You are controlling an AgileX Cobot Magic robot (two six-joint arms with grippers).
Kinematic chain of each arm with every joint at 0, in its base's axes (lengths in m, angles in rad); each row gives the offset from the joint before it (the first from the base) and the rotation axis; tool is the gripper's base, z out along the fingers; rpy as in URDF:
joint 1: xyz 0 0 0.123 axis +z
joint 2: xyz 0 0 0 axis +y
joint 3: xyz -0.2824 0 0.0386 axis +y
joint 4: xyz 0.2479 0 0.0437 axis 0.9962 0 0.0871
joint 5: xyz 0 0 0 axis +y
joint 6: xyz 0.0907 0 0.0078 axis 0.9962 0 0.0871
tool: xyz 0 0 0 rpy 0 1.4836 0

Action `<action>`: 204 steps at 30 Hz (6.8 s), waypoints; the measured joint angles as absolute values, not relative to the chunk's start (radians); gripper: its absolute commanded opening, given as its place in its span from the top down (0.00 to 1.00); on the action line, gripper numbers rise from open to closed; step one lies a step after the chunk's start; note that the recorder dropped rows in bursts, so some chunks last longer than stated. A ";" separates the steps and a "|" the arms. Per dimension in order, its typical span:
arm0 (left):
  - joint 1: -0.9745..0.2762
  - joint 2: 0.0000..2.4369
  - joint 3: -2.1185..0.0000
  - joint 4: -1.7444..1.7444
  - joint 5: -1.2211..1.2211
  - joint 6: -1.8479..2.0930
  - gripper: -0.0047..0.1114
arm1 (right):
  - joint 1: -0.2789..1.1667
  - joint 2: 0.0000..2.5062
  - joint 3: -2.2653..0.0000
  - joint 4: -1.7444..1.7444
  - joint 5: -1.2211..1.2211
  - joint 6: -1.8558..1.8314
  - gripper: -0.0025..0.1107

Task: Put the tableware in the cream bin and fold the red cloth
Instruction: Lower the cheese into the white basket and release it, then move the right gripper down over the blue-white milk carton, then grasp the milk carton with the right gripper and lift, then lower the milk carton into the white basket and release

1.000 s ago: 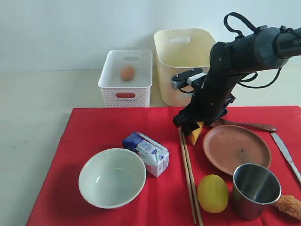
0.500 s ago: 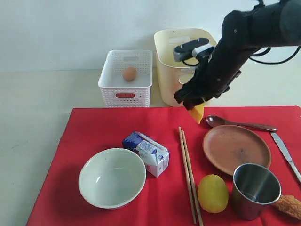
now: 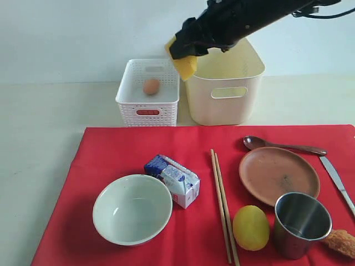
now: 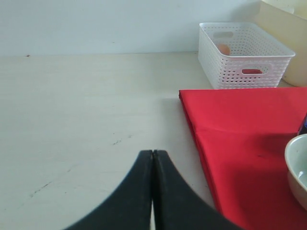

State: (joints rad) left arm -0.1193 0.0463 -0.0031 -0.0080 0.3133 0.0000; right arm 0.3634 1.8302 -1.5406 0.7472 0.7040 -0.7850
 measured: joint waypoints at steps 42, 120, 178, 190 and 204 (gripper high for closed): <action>-0.119 0.046 -0.003 -0.008 0.313 0.000 0.96 | 0.363 2.405 -2.042 0.814 0.612 -1.114 0.24; -0.119 0.046 -0.003 -0.008 0.313 0.000 0.96 | 0.604 2.114 -1.545 0.157 1.013 -0.485 0.30; -0.119 0.046 -0.003 -0.008 0.313 0.000 0.96 | 0.608 1.926 -1.541 0.159 0.989 -0.301 0.98; -0.119 0.046 -0.003 -0.008 0.313 0.000 0.96 | 0.608 1.866 -1.540 0.159 0.810 -0.286 0.98; -0.119 0.046 -0.003 -0.008 0.313 0.000 0.96 | 0.592 1.875 -1.546 0.159 0.553 -0.278 0.98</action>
